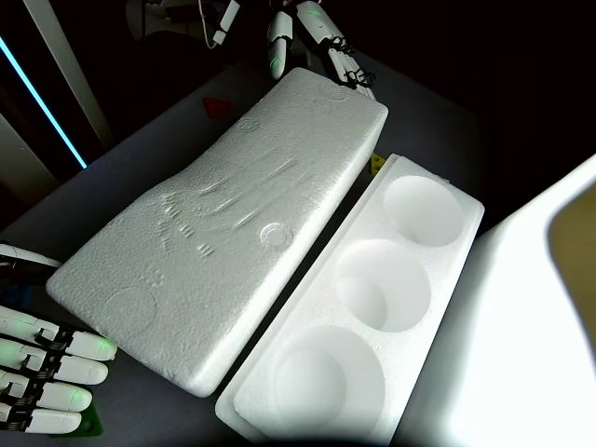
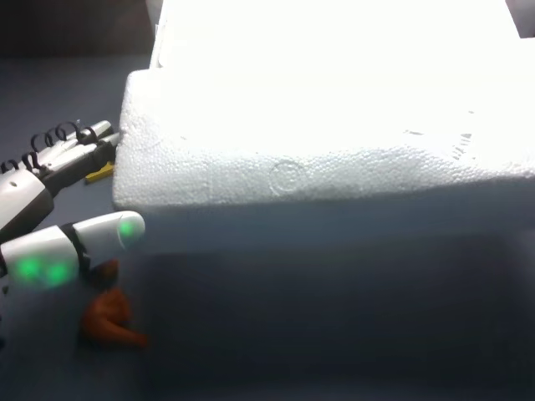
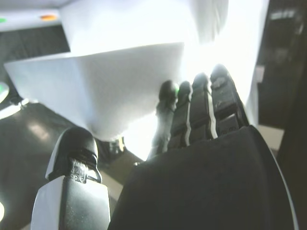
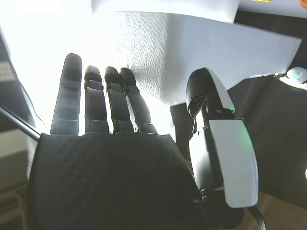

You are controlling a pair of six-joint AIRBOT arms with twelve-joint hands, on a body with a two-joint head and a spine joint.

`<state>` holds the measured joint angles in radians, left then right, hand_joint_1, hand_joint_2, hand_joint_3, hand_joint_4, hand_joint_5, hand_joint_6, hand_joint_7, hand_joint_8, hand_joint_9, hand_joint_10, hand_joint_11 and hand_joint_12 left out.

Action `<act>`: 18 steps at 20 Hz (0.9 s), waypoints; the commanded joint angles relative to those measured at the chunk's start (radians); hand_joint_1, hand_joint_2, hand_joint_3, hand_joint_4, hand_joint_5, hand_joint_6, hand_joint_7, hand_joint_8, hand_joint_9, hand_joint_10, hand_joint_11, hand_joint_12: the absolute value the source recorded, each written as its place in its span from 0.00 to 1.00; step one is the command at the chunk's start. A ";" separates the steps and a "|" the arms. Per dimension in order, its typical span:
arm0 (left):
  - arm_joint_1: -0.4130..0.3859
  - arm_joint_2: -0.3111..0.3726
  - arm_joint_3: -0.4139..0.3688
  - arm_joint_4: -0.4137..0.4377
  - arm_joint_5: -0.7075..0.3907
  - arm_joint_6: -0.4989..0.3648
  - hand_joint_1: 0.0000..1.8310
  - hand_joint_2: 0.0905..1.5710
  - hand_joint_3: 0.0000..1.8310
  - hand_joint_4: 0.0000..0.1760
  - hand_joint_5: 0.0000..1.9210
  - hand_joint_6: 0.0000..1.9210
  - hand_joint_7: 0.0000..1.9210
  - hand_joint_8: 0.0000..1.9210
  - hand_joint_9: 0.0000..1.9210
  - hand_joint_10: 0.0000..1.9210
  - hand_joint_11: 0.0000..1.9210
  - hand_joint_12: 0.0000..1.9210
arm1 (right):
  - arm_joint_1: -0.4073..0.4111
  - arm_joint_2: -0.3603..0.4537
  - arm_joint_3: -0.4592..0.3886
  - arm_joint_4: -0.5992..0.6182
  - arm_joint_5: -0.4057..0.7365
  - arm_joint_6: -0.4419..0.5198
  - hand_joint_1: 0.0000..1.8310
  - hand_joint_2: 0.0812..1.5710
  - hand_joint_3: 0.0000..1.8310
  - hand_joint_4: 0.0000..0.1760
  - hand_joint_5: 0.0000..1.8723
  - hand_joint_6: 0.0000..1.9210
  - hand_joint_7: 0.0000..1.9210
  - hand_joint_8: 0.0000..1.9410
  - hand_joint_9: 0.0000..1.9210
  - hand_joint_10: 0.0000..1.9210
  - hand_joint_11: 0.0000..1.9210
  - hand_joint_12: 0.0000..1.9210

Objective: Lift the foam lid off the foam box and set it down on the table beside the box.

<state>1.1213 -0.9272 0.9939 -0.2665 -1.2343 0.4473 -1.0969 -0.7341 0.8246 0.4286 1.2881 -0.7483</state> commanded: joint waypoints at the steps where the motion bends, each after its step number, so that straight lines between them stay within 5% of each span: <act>1: 0.004 -0.005 -0.004 0.017 -0.147 -0.012 0.09 0.75 0.00 0.14 0.11 0.00 0.00 0.00 0.00 0.00 0.00 0.00 | -0.002 -0.001 0.005 -0.012 0.126 0.013 0.21 0.82 0.00 0.00 0.09 0.03 0.00 0.00 0.00 0.00 0.00 0.09; 6: 0.020 -0.011 -0.010 0.013 -0.142 -0.016 0.09 0.74 0.00 0.22 0.11 0.00 0.00 0.00 0.00 0.00 0.00 0.00 | -0.015 -0.030 0.019 -0.001 0.107 0.030 0.20 0.80 0.00 0.00 0.09 0.02 0.00 0.00 0.01 0.00 0.00 0.13; 8: 0.026 -0.020 0.000 0.000 -0.131 -0.017 0.09 0.74 0.00 0.19 0.11 0.00 0.00 0.00 0.00 0.00 0.00 0.00 | -0.019 -0.044 0.030 0.006 0.093 0.040 0.20 0.79 0.00 0.00 0.09 0.02 0.00 0.00 0.01 0.01 0.00 0.27; 11: 0.021 -0.039 0.026 -0.012 -0.105 -0.021 0.11 0.74 0.00 0.13 0.11 0.00 0.00 0.00 0.00 0.00 0.00 0.00 | -0.022 -0.068 0.052 0.025 0.070 0.044 0.21 0.78 0.00 0.00 0.10 0.02 0.00 0.00 0.01 0.00 0.00 0.31; 14: 0.008 -0.049 0.048 -0.018 -0.070 -0.019 0.13 0.73 0.00 0.00 0.04 0.00 0.00 0.00 0.00 0.00 0.00 0.00 | -0.021 -0.085 0.074 0.041 0.049 0.051 0.24 0.76 0.00 0.00 0.00 0.00 0.00 0.00 0.01 0.00 0.00 0.61; 18: 0.011 -0.048 0.055 -0.047 -0.059 -0.006 0.15 0.72 0.00 0.00 0.00 0.00 0.00 0.00 0.00 0.00 0.00 0.00 | -0.022 -0.088 0.079 0.058 0.041 0.051 0.21 0.75 0.00 0.00 0.00 0.00 0.00 0.00 0.02 0.01 0.00 0.69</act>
<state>1.1378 -0.9768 1.0409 -0.3130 -1.1805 0.4442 -1.1198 -0.8288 0.8982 0.4812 1.2148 -0.7044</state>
